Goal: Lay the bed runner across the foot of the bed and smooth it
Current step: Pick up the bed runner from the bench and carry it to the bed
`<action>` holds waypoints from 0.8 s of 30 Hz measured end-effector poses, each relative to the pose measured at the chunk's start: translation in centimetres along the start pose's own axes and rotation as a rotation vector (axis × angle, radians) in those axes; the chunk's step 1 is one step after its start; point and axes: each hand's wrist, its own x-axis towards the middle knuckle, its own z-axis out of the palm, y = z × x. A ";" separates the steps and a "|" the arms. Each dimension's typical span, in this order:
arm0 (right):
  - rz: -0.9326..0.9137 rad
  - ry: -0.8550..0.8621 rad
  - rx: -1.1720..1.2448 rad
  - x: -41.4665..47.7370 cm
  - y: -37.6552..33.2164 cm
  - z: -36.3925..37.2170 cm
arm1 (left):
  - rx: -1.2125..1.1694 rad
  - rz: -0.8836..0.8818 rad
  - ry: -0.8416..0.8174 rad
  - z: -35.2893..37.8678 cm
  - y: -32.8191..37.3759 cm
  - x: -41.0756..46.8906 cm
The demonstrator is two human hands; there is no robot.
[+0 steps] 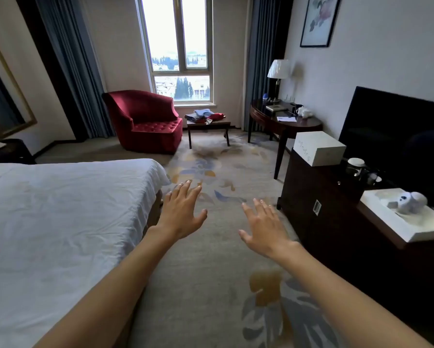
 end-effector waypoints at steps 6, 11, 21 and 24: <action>0.016 0.021 0.014 8.0 3.8 1.6 | 0.014 -0.001 0.015 2.9 -1.6 8.7; -0.006 0.032 0.037 16.7 7.4 2.0 | 0.039 -0.025 0.010 4.7 -3.1 16.6; -0.023 0.026 0.060 32.4 12.4 3.7 | 0.035 -0.108 0.008 7.8 -7.1 30.5; -0.033 0.014 0.060 37.2 13.5 5.3 | 0.031 -0.119 0.005 9.7 -8.9 34.4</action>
